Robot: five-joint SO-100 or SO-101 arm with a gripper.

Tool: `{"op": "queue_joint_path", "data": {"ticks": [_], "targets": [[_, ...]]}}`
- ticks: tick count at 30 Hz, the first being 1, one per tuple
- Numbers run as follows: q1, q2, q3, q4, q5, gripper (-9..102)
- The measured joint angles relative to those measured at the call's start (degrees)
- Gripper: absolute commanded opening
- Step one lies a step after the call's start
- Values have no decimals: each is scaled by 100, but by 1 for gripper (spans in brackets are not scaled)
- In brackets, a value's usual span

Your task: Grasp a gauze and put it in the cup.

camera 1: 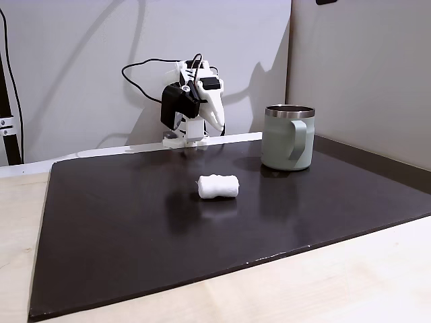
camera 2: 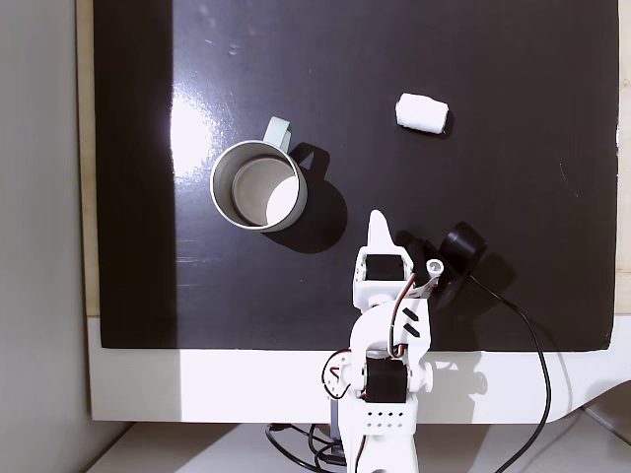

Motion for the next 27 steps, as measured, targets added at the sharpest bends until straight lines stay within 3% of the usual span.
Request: {"op": "queue_joint_path", "data": {"ticks": [21, 27], "targets": [[132, 0, 0, 0, 79, 0], [229, -35, -123, 448, 360, 0]]}}
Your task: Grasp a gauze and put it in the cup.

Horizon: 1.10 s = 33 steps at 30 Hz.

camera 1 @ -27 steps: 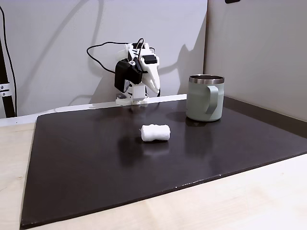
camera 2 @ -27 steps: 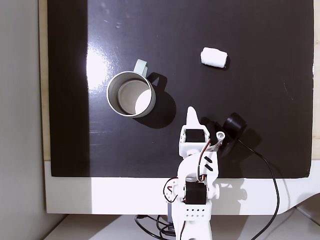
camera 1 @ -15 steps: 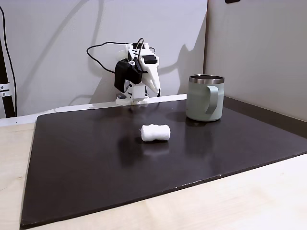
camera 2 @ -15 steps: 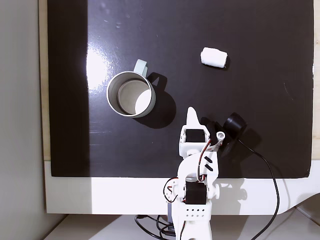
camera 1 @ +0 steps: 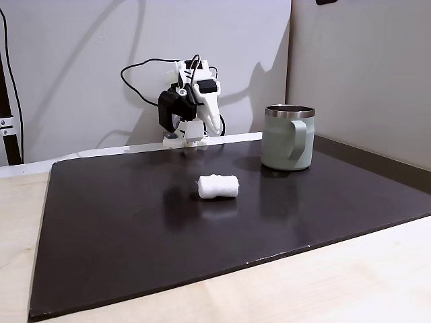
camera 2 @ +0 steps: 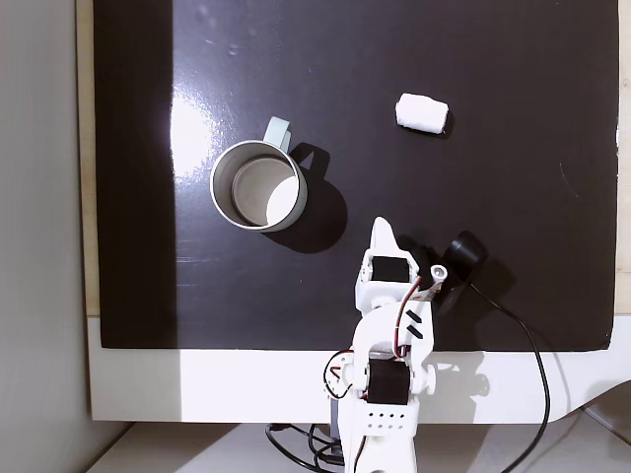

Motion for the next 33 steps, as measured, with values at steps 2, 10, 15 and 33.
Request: {"op": "queue_joint_path", "data": {"ticks": [2, 10, 15, 33], "targets": [[53, -264, -281, 62, 149, 0], [158, -3498, -2531, 88, 896, 0], [264, -5353, -3999, 334, 1020, 5], [501, -9554, -8262, 1767, 1116, 35]]}}
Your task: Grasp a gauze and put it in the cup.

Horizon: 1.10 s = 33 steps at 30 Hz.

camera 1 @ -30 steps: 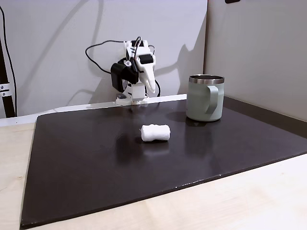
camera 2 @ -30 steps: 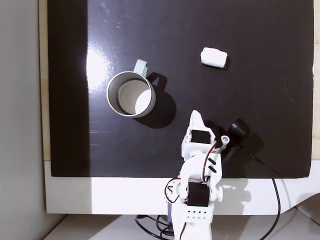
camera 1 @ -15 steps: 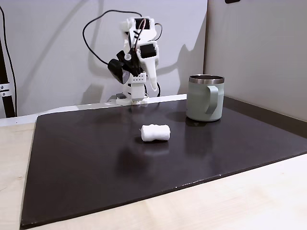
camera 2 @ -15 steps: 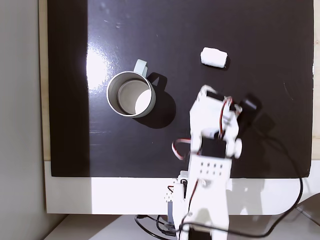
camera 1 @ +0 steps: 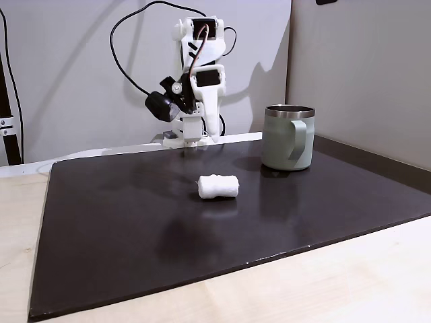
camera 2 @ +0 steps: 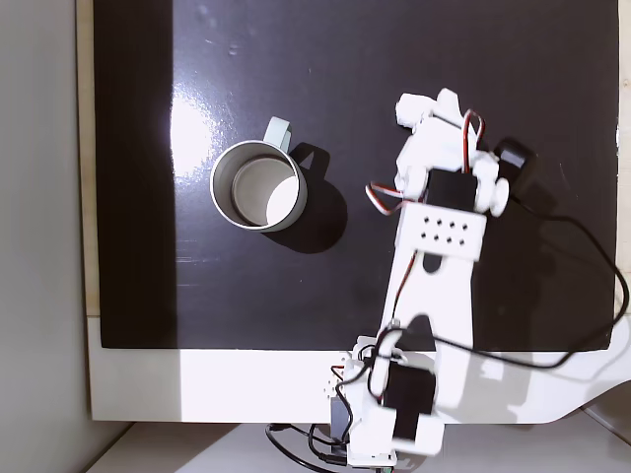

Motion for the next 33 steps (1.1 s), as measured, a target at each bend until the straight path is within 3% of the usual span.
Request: {"op": "queue_joint_path", "data": {"ticks": [19, 25, 29, 33], "targets": [[79, -2918, -2224, 615, -53, 34], [141, -3401, -2689, 712, -44, 19], [185, -3480, -2856, 756, 88, 0], [264, -3489, -2997, 914, 167, 0]]}}
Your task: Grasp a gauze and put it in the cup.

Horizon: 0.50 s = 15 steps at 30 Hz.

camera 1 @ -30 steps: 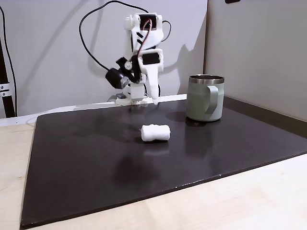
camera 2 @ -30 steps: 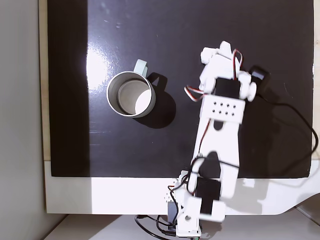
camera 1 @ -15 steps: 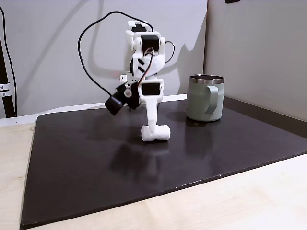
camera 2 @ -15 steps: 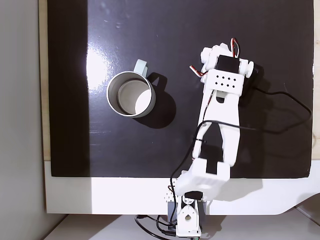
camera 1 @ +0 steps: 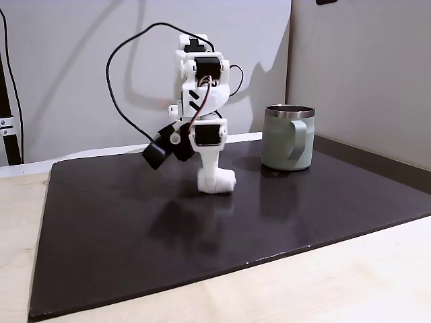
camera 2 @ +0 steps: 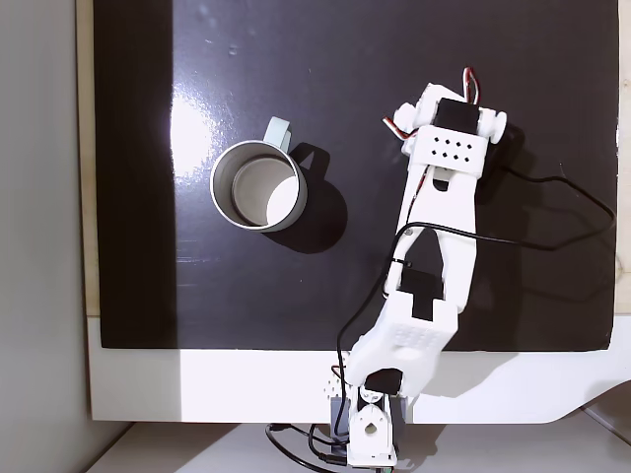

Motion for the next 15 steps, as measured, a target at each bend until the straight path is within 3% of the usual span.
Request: {"op": "queue_joint_path", "data": {"ticks": [9, 15], "targets": [[18, 79, -18, 290, 35, 0], [-97, 571, -615, 1072, 70, 0]]}}
